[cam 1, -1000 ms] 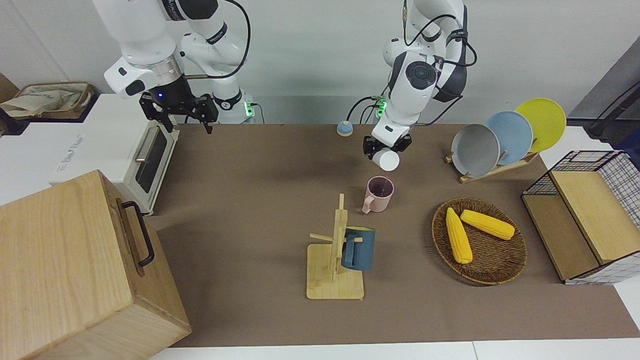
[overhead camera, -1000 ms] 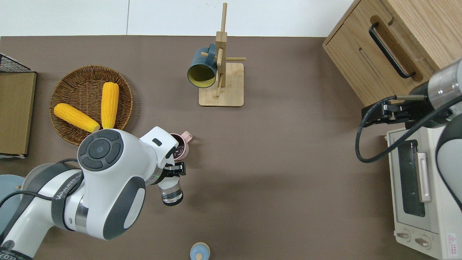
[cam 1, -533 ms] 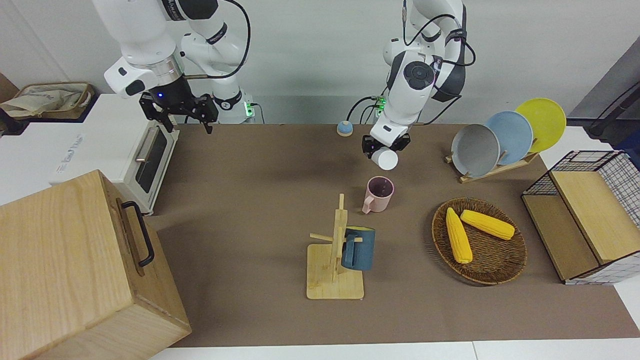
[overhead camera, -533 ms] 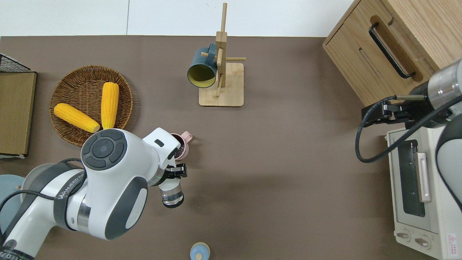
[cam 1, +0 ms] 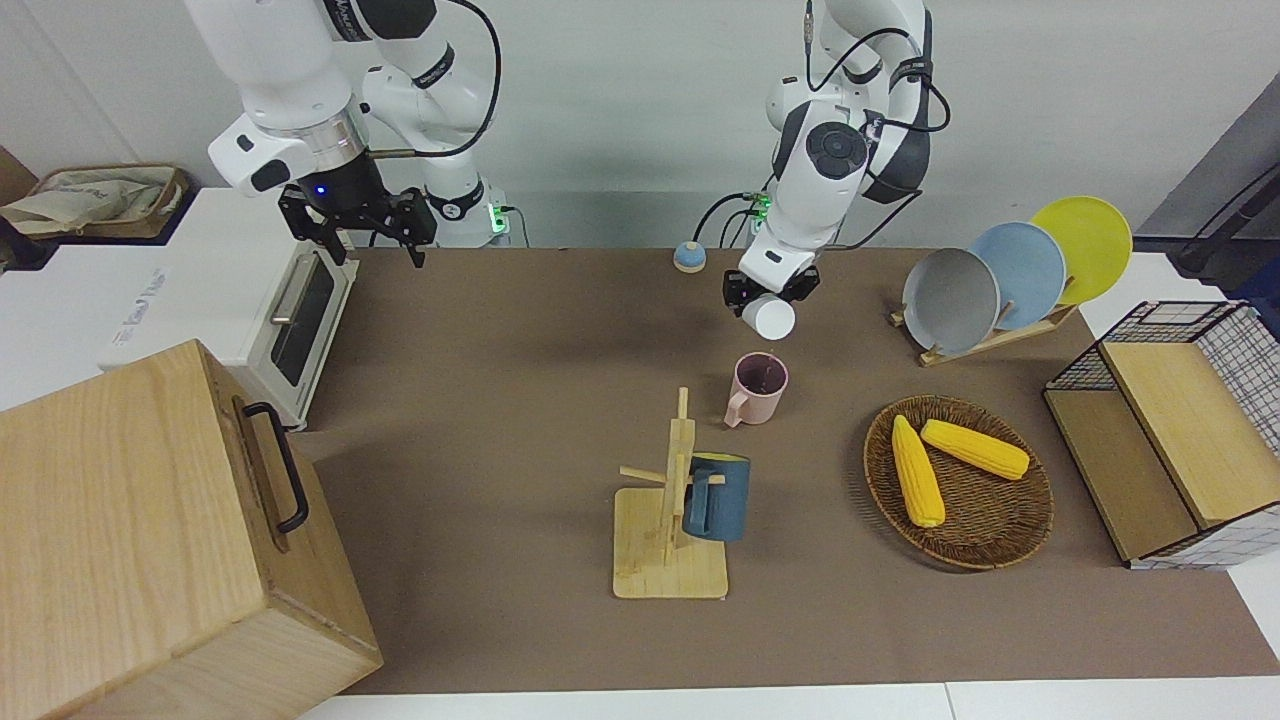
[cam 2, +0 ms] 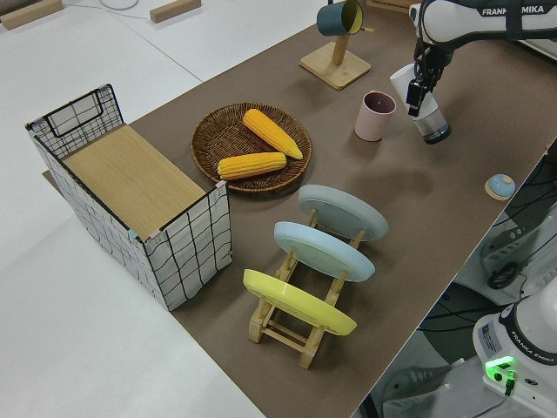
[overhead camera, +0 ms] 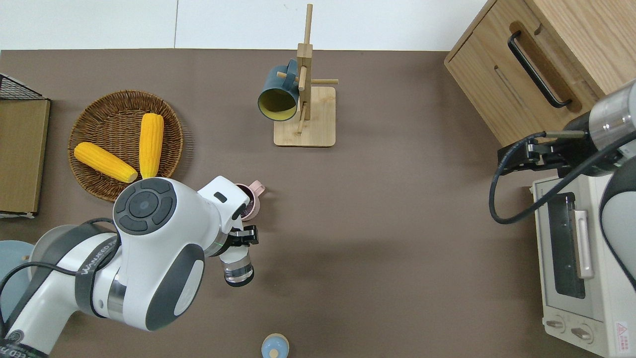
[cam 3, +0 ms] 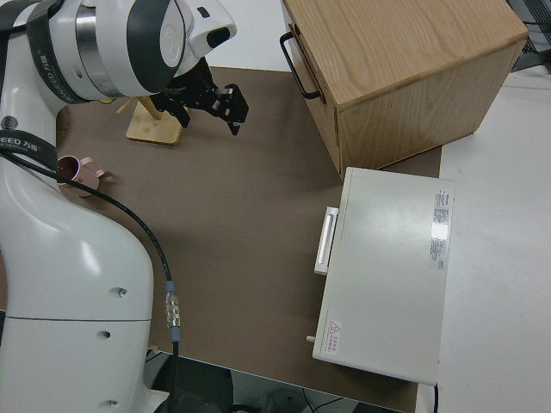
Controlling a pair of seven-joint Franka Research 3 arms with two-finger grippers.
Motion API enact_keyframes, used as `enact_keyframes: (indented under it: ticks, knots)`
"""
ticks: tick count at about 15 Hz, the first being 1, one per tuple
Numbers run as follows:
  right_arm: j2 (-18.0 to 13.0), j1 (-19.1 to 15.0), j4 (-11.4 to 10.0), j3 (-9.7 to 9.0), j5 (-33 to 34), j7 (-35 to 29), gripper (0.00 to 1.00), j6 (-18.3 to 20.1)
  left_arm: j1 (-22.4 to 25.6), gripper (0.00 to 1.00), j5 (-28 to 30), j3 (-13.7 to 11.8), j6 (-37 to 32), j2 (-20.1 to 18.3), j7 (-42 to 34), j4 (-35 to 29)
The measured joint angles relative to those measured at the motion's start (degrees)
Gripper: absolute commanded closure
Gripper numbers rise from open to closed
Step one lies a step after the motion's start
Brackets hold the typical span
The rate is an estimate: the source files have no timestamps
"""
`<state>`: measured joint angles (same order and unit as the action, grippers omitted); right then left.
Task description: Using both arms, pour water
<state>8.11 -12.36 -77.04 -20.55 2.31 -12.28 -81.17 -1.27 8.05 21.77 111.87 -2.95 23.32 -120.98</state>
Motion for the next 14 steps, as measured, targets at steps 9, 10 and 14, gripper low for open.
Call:
enact_keyframes:
  ticks: [9, 10, 14]
  knots:
    - [0.0, 0.0, 0.0, 0.0, 0.0, 0.0, 0.007, 0.0, -0.3, 0.95, -0.2, 0.5, 2.7, -4.0, 1.0, -1.8]
    - [0.0, 0.0, 0.0, 0.0, 0.0, 0.0, 0.007, 0.0, -0.3, 0.95, -0.2, 0.5, 4.5, -5.1, 1.1, -3.3]
    - [0.0, 0.0, 0.0, 0.0, 0.0, 0.0, 0.007, 0.0, -0.7, 0.94, -0.2, 0.5, 8.4, -8.8, 1.1, -8.1]
